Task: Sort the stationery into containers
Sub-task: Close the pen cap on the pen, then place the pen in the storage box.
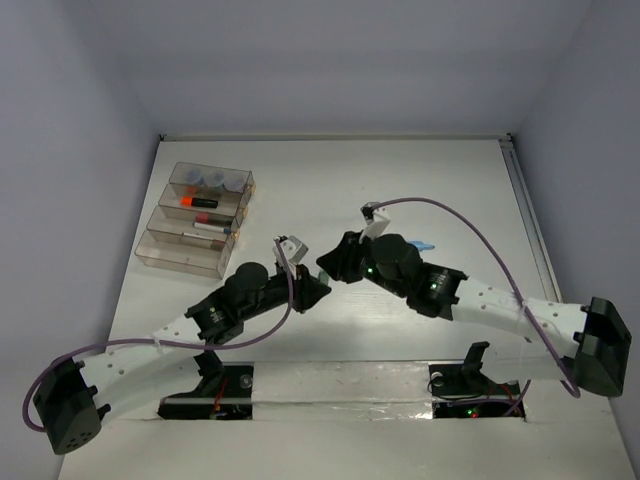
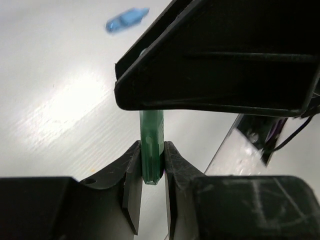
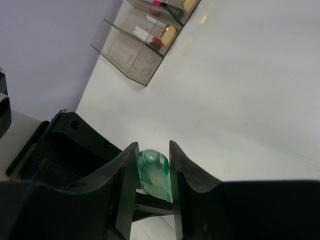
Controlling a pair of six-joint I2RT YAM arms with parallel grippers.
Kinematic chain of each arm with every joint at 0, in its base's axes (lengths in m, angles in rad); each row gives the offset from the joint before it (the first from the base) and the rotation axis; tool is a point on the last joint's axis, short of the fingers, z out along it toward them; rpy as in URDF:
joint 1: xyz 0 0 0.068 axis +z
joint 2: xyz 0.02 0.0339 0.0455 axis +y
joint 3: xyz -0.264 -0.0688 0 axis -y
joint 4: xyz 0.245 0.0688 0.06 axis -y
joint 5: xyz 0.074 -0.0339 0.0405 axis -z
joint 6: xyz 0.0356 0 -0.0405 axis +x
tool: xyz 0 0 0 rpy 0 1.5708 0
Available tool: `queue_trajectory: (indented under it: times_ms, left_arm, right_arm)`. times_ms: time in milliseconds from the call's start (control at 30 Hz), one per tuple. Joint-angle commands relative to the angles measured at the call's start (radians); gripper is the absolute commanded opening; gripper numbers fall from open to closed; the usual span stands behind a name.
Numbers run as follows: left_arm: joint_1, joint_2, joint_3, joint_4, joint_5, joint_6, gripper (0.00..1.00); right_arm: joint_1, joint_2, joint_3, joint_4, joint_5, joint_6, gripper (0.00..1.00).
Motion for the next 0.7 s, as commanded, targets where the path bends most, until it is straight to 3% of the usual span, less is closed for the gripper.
queue_trajectory:
  times_ms: [0,133,367,567,667]
  left_arm:
    - [0.029,-0.052,0.030,0.480,-0.091,-0.059,0.00]
    - [0.029,-0.023,-0.015,0.470,-0.111,-0.087,0.00]
    - [0.029,-0.017,-0.036,0.428,-0.230,-0.116,0.00]
    - [0.029,-0.031,-0.035,0.324,-0.474,-0.203,0.00]
    - [0.049,-0.043,-0.018,0.159,-0.657,-0.333,0.00]
  right_arm:
    - [-0.032,-0.043,0.022,-0.296,-0.039,-0.018,0.38]
    - [-0.124,-0.123,0.063,-0.297,-0.017,-0.040,0.60]
    - [-0.164,-0.256,0.085,-0.291,0.001,-0.066,0.90]
    - [-0.173,-0.402,0.065,-0.371,0.081,-0.129,0.97]
    - [-0.173,-0.437,0.022,-0.401,0.111,-0.153,0.97]
